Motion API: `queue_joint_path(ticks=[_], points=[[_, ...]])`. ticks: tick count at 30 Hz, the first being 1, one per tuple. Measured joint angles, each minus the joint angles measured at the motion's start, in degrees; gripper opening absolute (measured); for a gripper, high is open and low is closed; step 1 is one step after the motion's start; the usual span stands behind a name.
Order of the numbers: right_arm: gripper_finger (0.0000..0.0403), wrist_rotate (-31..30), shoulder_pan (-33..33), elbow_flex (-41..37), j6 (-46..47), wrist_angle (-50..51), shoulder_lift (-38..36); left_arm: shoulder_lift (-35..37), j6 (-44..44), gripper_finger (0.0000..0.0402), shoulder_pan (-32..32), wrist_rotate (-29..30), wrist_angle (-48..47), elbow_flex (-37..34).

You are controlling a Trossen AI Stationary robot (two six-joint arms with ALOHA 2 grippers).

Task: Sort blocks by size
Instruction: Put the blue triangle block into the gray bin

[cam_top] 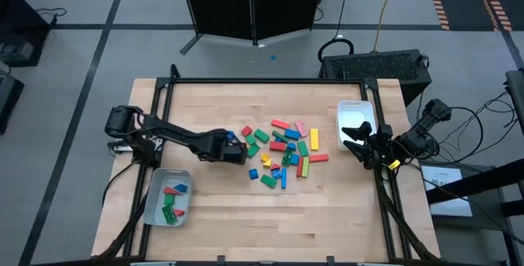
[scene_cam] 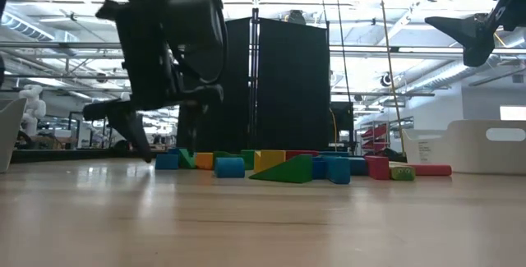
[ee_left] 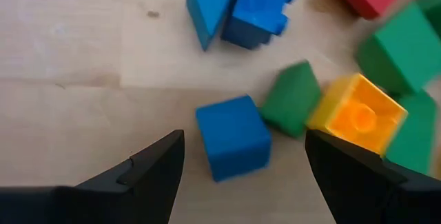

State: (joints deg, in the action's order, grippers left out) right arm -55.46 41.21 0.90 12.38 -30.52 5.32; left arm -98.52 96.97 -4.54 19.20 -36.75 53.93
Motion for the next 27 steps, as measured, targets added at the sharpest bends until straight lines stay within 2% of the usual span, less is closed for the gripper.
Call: queue_joint_path(ticks=[9,18,27], points=[[0.0313,0.01,0.00,-0.02,0.00,0.32,-0.01,-0.77,1.23,0.0299,1.98,-2.27,0.19,0.00],[0.0313,0.01,0.00,-0.01,-0.01,2.16,0.00,-0.31,6.13,0.0299,-0.80,-5.23,0.19,0.00],[0.0313,0.02,0.00,-0.02,0.00,2.16,0.00,-0.73,7.55,0.0298,0.49,-3.26,-0.18,0.02]])
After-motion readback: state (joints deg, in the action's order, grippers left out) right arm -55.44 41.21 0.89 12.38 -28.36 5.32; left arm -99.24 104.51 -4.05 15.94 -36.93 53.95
